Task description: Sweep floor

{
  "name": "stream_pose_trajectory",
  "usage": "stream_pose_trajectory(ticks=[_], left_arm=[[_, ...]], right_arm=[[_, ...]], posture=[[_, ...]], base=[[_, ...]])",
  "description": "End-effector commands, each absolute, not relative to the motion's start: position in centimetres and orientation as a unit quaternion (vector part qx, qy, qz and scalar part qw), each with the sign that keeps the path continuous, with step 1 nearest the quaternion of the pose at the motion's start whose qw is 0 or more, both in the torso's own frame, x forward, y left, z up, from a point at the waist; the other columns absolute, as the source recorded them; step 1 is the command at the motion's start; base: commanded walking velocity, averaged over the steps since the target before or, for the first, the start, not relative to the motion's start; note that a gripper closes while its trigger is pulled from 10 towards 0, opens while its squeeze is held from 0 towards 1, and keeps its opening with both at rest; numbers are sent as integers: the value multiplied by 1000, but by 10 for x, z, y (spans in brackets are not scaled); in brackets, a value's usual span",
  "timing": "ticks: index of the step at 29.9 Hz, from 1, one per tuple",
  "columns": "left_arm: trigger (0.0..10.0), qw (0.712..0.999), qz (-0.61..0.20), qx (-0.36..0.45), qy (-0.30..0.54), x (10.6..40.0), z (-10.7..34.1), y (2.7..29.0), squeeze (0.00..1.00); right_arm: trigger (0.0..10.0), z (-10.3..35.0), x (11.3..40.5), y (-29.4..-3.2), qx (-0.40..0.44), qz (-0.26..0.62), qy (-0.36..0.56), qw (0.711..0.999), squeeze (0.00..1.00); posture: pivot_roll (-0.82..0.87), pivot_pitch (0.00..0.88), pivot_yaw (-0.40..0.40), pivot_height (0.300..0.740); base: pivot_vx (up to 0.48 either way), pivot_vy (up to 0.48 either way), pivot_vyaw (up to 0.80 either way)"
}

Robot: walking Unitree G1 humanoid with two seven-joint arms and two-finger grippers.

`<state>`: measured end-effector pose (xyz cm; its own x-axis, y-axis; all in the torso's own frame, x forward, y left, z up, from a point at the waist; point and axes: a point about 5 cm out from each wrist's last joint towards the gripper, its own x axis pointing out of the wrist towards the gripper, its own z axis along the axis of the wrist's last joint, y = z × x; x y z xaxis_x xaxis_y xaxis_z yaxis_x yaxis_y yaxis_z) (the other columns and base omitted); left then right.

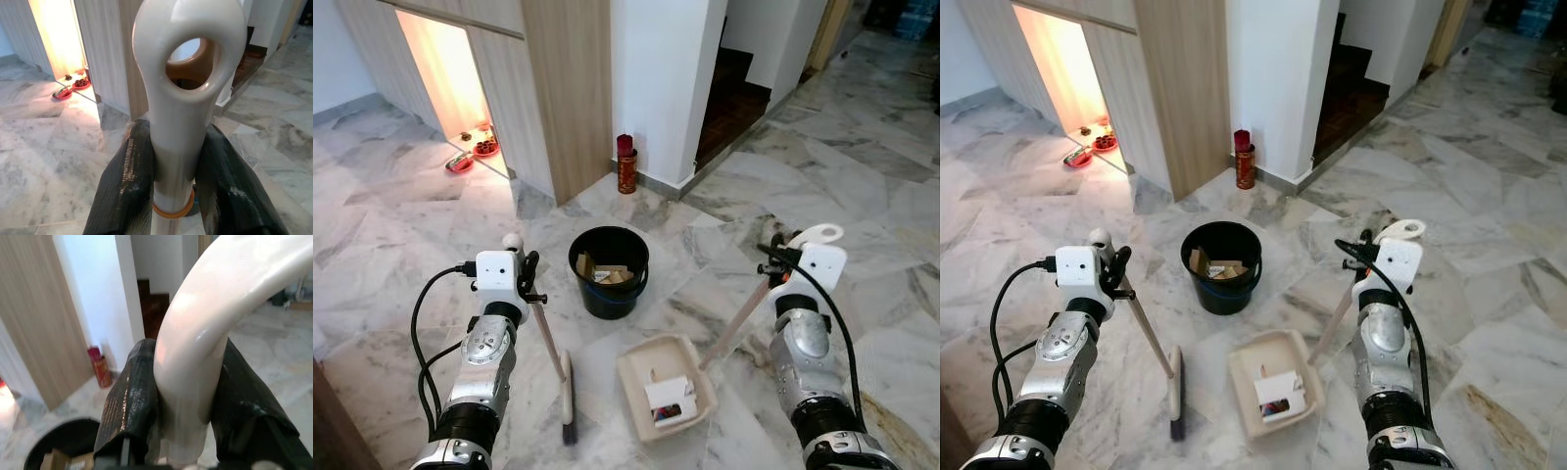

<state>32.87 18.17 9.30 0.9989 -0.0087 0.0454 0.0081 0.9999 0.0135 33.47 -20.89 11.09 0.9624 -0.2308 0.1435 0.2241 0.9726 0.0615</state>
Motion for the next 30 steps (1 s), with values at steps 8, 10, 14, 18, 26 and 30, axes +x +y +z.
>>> stream_pose_trajectory(ticks=[8,10,14,18,26,30], left_arm=[[10000,996,-12,25,-87,337,126,185,0],[10000,996,-13,25,-88,337,127,185,0],[10000,996,-13,24,-88,336,126,183,0],[10000,996,-14,24,-86,336,125,182,0],[10000,996,-15,22,-84,334,124,182,0],[10000,996,-16,22,-84,334,124,182,0]], right_arm=[[10000,174,345,-206,28,-102,-184,977,0],[10000,177,345,-205,33,-101,-188,976,0],[10000,191,343,-198,57,-86,-204,974,0],[10000,200,341,-198,98,-89,-208,969,0],[10000,223,334,-190,159,-92,-219,958,0],[10000,230,332,-193,181,-137,-226,947,0]], posture=[[-48,0,33,740],[-48,0,33,740],[-48,0,30,740],[-50,0,29,740],[-50,0,29,740],[-50,0,29,740]], base=[[0,0,0],[0,0,0],[0,0,0],[0,0,0],[0,0,0],[0,0,0]])
